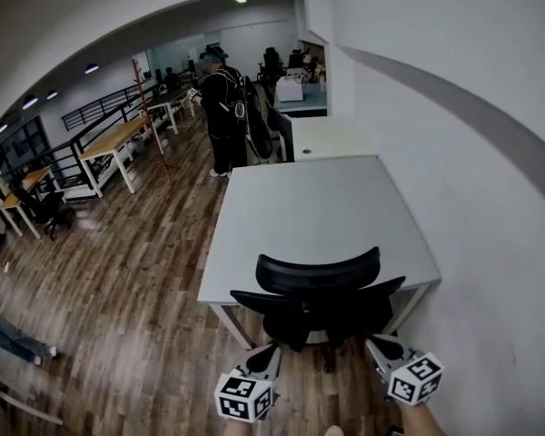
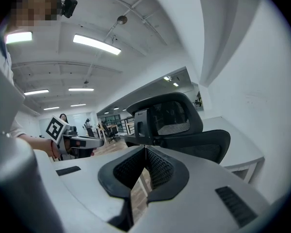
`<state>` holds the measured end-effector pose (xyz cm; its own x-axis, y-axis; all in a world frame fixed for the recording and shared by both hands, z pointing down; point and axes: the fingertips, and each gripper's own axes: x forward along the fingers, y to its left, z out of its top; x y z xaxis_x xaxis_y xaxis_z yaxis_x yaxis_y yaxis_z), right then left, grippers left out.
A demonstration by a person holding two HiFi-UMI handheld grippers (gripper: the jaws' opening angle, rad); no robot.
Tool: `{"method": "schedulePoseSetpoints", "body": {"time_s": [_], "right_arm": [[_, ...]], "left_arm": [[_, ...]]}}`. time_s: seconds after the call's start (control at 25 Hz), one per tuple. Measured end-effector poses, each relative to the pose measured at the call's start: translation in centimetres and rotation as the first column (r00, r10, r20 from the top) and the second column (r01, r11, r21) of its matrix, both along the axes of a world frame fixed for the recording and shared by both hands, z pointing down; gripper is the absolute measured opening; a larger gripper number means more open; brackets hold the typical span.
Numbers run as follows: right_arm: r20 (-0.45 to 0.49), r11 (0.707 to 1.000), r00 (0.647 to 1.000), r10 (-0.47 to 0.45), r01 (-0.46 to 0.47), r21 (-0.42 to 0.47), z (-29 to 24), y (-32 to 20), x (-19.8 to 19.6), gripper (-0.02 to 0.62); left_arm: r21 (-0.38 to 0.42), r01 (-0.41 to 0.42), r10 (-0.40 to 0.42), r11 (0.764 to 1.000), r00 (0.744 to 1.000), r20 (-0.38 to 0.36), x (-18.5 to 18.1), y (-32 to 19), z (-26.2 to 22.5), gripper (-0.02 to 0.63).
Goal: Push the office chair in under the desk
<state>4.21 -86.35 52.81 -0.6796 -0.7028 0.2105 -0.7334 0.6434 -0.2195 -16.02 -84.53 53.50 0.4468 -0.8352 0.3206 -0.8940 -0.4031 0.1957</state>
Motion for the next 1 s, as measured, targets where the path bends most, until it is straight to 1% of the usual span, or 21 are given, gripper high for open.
{"method": "schedulePoseSetpoints", "body": {"time_s": [0.24,0.4,1.0], "right_arm": [[-0.008,1.0,1.0,-0.019,0.019,-0.001,-0.1,0.6,-0.9,0.032],[-0.008,1.0,1.0,-0.022,0.022,-0.012,0.3,1.0,-1.4,0.032],[-0.004,1.0,1.0,-0.02,0.02,-0.004,0.3,1.3,-0.8,0.032]], "left_arm": [[0.001,-0.028,0.028,1.0,1.0,0.002,1.0,0.7,0.1,0.002],[-0.002,-0.027,0.027,1.0,1.0,0.002,0.9,1.1,0.4,0.002],[-0.004,-0.03,0.03,1.0,1.0,-0.004,0.9,1.6,0.3,0.002]]}}
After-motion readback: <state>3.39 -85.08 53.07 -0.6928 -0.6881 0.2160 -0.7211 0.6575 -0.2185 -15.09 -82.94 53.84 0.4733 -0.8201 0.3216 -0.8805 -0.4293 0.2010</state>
